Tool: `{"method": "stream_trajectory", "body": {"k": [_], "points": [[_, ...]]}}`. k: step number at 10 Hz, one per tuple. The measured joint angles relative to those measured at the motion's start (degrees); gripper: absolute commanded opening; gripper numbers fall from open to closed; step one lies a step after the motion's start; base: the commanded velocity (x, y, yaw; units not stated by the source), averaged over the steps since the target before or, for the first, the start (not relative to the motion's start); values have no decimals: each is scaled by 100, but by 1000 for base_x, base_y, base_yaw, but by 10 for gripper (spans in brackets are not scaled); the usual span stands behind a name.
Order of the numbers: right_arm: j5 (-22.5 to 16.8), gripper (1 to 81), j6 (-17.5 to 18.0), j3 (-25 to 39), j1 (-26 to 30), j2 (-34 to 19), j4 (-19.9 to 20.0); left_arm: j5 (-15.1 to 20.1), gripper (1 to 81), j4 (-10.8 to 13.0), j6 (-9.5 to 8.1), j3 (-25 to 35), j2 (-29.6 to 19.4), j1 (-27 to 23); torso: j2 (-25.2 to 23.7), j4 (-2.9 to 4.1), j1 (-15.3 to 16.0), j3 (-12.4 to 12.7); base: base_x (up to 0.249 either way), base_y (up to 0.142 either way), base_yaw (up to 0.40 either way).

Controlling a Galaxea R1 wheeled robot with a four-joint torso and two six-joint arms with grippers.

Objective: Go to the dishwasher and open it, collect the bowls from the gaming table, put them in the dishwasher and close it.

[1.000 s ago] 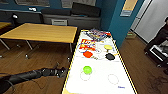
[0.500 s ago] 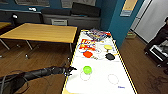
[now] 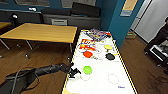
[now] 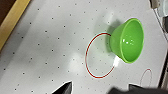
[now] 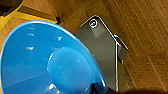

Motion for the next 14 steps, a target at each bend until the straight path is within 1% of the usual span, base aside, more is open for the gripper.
{"method": "stream_trajectory", "body": {"k": [1,2,3,5,7,9,11,13,14], "points": [[-10,10,0,-24,-2,37,0,116,811,2,-160,-5,65,-140,0,0,0,0,0,0,0],[-16,10,0,-33,0,59,-1,118,811,2,-269,-24,65,-171,2,0,0,0,0,0,0],[-18,10,-2,-57,0,69,0,-9,811,5,-394,-96,62,-146,2,0,0,0,0,0,0],[-24,10,-2,-82,1,69,0,-325,811,2,-419,-397,163,-144,2,0,0,0,0,0,0],[-30,10,0,-85,20,69,0,-397,811,5,-435,-841,461,-166,4,0,0,-2,0,0,0],[-44,10,-2,-88,17,69,0,-449,811,2,-438,-1130,867,-163,4,0,0,-2,0,0,0],[-46,10,0,-90,17,72,0,-479,811,2,-441,-1436,1131,-161,4,0,0,-2,0,0,0],[-49,10,0,-160,17,105,0,-535,811,2,-444,-1552,1173,-157,4,0,0,-2,0,0,0],[-49,10,0,-179,17,133,-1,-681,811,0,-450,-1549,1136,-152,4,0,0,-2,0,0,0]]}}
